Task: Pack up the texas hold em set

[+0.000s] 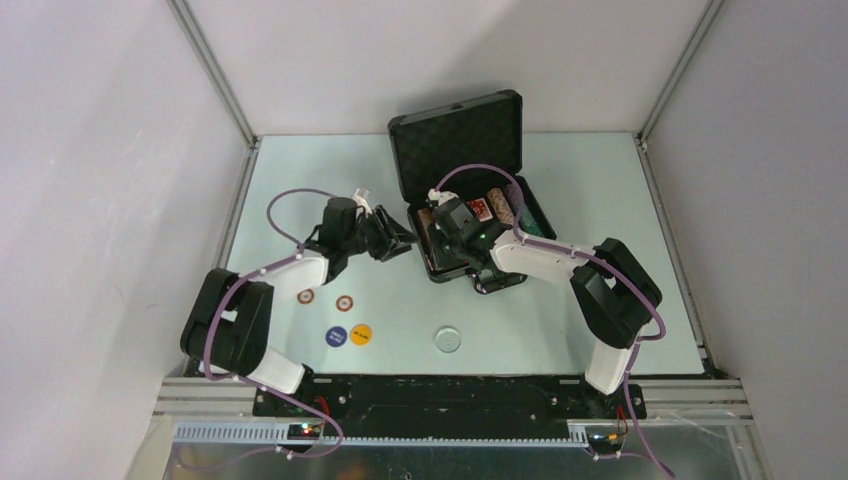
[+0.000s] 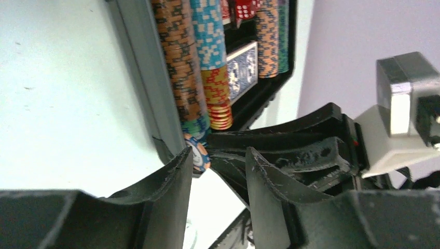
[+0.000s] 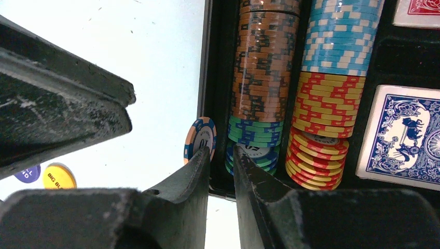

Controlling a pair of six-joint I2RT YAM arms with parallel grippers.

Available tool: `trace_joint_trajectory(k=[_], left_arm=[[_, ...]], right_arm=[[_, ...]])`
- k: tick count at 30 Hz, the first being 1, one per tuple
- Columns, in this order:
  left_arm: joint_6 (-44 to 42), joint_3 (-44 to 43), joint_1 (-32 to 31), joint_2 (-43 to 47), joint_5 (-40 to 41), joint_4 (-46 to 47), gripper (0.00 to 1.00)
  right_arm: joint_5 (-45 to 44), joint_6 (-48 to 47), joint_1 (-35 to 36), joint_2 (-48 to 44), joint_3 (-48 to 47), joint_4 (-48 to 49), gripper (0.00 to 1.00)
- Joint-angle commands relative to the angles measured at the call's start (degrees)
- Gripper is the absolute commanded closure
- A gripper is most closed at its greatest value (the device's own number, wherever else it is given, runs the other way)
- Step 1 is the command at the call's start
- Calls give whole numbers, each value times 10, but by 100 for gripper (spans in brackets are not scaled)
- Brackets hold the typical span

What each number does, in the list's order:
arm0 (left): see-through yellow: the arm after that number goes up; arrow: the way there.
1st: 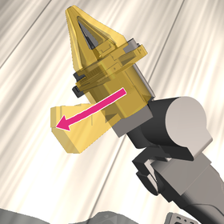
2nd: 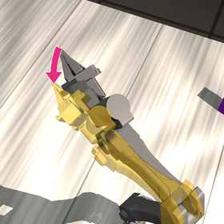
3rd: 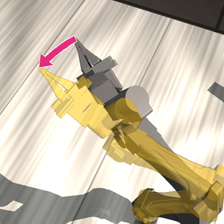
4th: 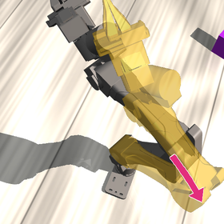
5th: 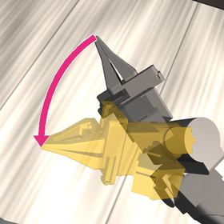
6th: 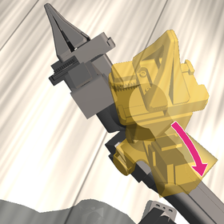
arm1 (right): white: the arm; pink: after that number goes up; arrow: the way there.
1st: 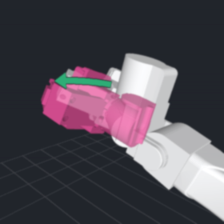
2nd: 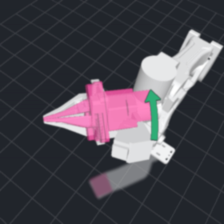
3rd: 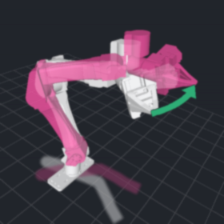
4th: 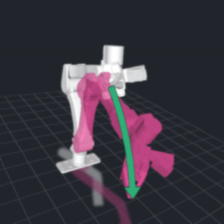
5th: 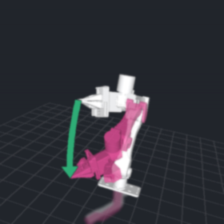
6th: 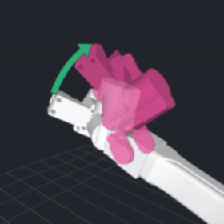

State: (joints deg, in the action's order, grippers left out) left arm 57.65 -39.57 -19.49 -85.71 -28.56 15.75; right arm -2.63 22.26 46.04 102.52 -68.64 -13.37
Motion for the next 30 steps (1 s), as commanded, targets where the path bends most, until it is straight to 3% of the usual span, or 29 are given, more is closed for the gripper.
trace_joint_trajectory(k=[1,8,30], left_arm=[[-88,-56,-16,2,60,-142,53],[-103,-79,-25,-6,80,-195,51],[-78,-120,-64,-63,78,-187,51]], right_arm=[[-2,3,1,3,-1,17,73],[1,5,3,5,-1,22,73],[-3,7,8,7,-1,21,73]])
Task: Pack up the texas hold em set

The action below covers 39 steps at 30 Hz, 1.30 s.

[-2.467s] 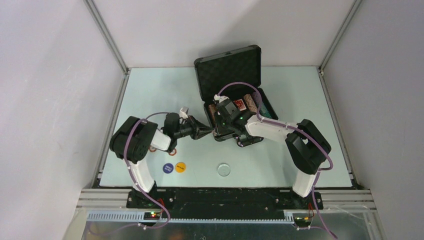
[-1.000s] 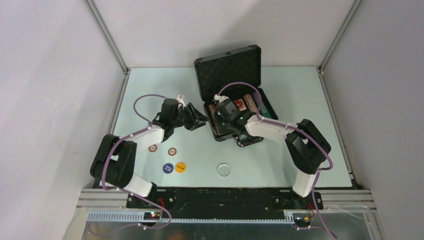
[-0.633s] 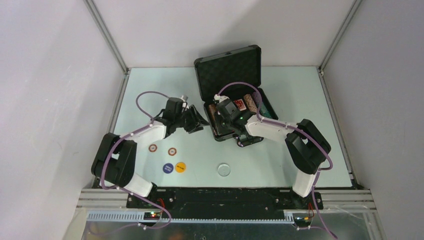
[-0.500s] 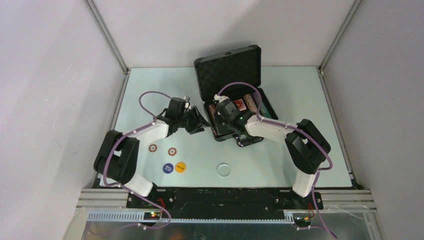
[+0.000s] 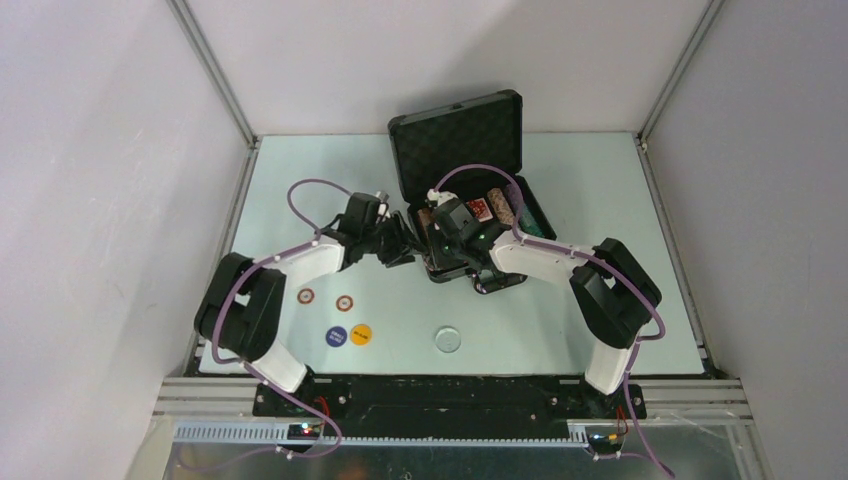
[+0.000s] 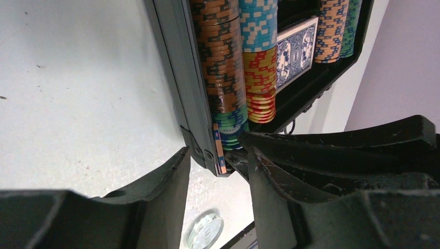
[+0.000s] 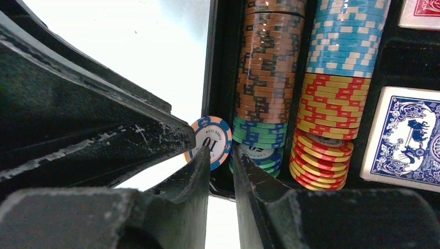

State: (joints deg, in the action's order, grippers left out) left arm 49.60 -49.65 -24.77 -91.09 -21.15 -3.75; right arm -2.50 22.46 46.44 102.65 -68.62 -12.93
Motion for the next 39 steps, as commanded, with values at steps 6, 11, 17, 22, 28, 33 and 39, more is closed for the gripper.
trace_joint_trajectory(k=[6,11,17,22,28,33,39], left_arm=[[6,-21,-20,-23,9,13,56],[9,-23,-24,-28,11,15,65],[15,-26,-28,-33,13,19,72],[22,-26,-30,-39,14,26,80],[30,-24,-32,-39,14,35,98],[28,-19,-32,-28,12,34,100],[18,-6,-31,5,11,59,100]], right_arm=[[-2,4,4,6,-1,18,73],[-2,4,3,6,-1,17,73],[1,5,4,7,-2,18,73],[1,6,5,8,-2,20,73],[3,6,6,8,-2,20,73],[-9,6,6,-4,-2,18,70],[-41,3,2,-83,-2,11,52]])
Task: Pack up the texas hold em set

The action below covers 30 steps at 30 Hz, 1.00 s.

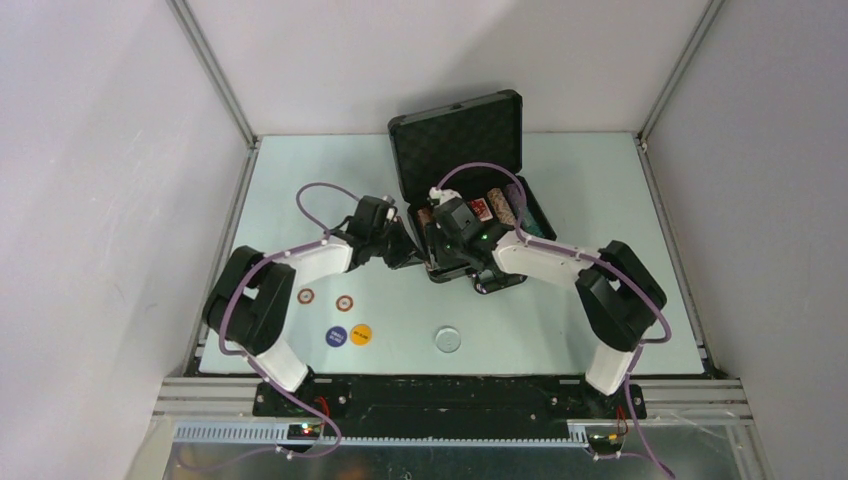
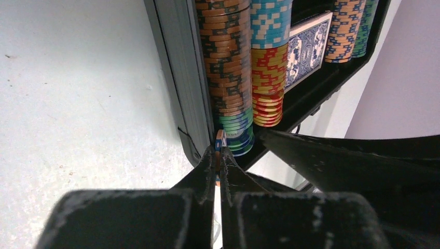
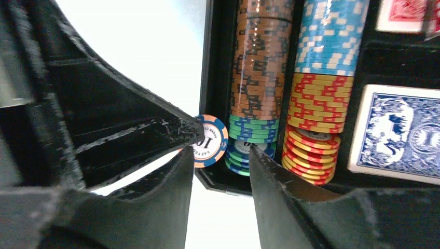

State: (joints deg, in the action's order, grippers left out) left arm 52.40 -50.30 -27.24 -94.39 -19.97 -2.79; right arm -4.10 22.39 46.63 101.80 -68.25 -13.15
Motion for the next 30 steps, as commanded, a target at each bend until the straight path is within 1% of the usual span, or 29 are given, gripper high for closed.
trace_joint_trajectory(k=[1,5,7,9,11,13,14,18,20,23,25,27,30], left_arm=[[-13,1,-7,40,-2,53,100],[-22,1,-7,60,-18,61,100],[-27,3,-7,76,-25,65,100],[-34,7,-7,101,-28,67,100],[-40,12,-7,122,-30,70,100],[-46,21,-7,144,-37,79,100],[-47,26,-7,152,-43,85,100],[-44,59,-7,209,-55,132,100],[-41,73,-7,240,-60,162,100],[-38,78,-7,274,-81,181,100],[-34,78,-7,284,-102,195,100],[-27,78,-7,293,-121,211,100],[-21,77,-11,308,-137,222,100]], right_arm=[[-34,4,-1,-87,-6,9,49],[-50,19,-16,-167,-5,-23,42],[-48,34,-27,-188,-3,-48,40],[-36,49,-38,-213,16,-49,39],[-10,72,-53,-239,42,-39,37],[36,99,-75,-268,68,-26,34],[82,109,-84,-279,88,-7,34],[211,184,-138,-351,167,80,30],[260,227,-162,-379,196,116,30],[321,257,-182,-414,227,178,31],[392,291,-191,-425,253,264,31],[431,326,-199,-425,273,321,31],[451,348,-200,-419,285,357,31]])
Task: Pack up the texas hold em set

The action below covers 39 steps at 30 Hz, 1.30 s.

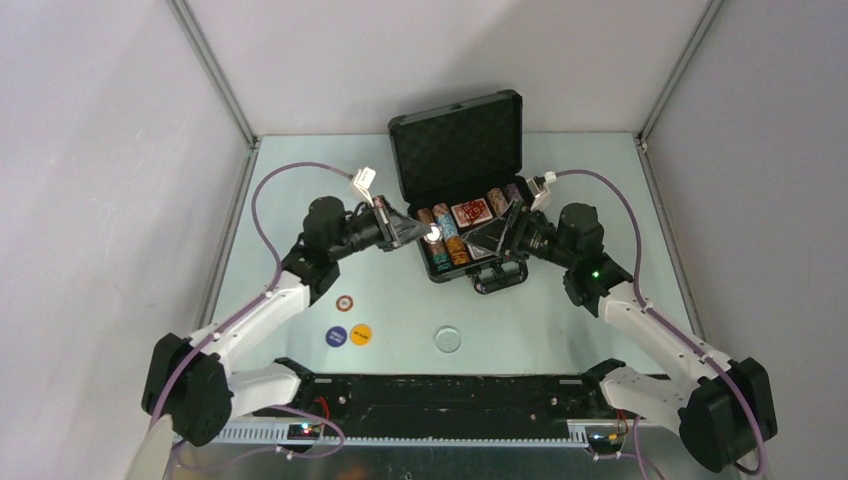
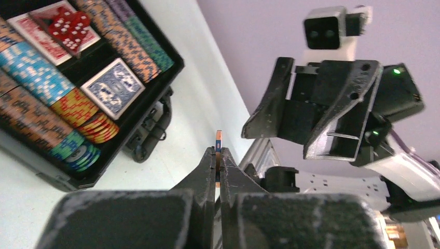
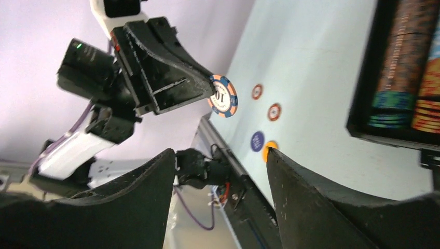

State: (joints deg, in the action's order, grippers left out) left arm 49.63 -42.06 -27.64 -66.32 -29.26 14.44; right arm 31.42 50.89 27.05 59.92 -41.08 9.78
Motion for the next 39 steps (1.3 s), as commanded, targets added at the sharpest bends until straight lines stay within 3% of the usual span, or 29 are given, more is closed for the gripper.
trace_joint_trajectory(k=[1,11,30,32,33,34,35,37,38,39], left_arm=[[7,-7,-10,29,-46,50,100],[29,-38,-57,17,-56,77,100],[35,-68,-86,-2,-71,84,100],[35,-67,-86,-1,-72,84,100],[35,-66,-86,-2,-72,83,100],[35,-66,-86,-1,-71,84,99],[35,-66,-87,-1,-71,84,98],[35,-67,-86,-2,-72,85,81],[35,-67,-86,-2,-72,85,63],[35,-68,-86,-2,-72,85,54]], right_arm=[[100,65,-4,2,13,137,31],[109,73,4,15,14,168,43],[143,63,5,6,14,188,64],[147,63,5,7,14,189,77],[148,62,5,8,14,190,90],[151,62,5,8,14,190,96],[151,61,4,8,12,180,100],[150,44,5,5,7,164,100],[148,29,5,-1,6,156,100],[140,6,3,-6,2,130,100]])
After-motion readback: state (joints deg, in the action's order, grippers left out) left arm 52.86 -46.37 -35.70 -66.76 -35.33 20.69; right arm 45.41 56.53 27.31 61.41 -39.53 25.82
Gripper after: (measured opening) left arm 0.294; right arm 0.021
